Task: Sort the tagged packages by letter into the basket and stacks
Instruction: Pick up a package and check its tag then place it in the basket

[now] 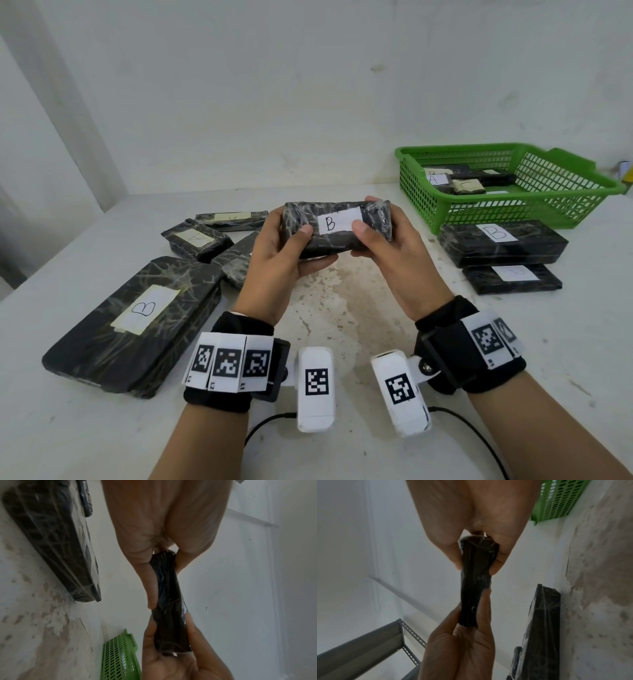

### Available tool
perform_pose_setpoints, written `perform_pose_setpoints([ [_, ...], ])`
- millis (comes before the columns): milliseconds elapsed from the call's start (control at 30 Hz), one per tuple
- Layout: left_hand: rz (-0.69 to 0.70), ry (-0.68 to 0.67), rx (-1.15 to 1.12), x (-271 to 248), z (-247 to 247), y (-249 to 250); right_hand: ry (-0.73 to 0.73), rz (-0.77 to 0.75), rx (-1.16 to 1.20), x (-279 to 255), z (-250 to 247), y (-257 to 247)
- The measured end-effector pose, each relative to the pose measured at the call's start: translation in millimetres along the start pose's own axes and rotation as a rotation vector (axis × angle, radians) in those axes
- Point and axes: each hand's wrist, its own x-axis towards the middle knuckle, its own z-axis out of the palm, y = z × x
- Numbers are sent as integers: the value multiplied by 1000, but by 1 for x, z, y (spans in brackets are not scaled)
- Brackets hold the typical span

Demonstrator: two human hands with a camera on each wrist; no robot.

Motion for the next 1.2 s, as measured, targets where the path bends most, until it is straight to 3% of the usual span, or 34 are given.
perform_pose_setpoints([
  [667,-23,18,-36,2,0,1,-1,-28,86,5,-7,-4],
  [867,-39,-89,309,12,11,9,107,-124,120,7,-15,-8],
  [1000,-106,-139,295,19,6,22,108,-160,152,7,-16,-9],
  [1200,28,-102,224,14,-8,19,64,-162,60,1,-7,-8],
])
